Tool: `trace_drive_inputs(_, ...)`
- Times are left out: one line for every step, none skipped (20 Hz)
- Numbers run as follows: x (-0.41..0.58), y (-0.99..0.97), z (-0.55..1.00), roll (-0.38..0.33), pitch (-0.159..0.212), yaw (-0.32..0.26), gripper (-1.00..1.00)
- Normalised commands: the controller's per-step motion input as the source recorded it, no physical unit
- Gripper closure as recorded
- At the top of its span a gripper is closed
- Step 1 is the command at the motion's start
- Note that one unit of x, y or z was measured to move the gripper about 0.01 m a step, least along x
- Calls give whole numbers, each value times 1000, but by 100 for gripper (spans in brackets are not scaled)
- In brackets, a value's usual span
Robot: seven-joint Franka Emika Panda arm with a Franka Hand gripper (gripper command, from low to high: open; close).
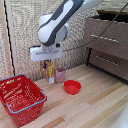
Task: Shift your gripper thoughtfully near the cereal snack bar. Tenderly grip the snack bar with your precision device. Carefully hover the precision device above the first drawer installation and invite the snack bar to descend into the first drawer installation.
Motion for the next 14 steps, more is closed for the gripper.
trace_drive_inputs(0,29,886,-60,108,-95,100)
trace_drive_inputs(0,49,866,-76,102,-102,100)
trace_drive_inputs(0,66,903,-83,81,-86,100)
trace_drive_inputs(0,54,894,-88,85,-84,100)
trace_drive_inputs(0,14,914,-79,88,-81,100)
trace_drive_inputs(6,0,946,-59,101,-65,100)
trace_drive_inputs(17,0,946,-60,103,-69,100)
trace_drive_inputs(43,0,951,-63,96,-72,100)
trace_drive_inputs(100,0,960,-64,93,-86,100)
trace_drive_inputs(120,0,969,-63,89,-90,100)
trace_drive_inputs(129,0,963,-64,92,-96,100)
trace_drive_inputs(166,0,971,-68,84,-102,100)
trace_drive_inputs(157,0,983,-62,83,-99,100)
trace_drive_inputs(166,0,980,-68,79,-97,100)
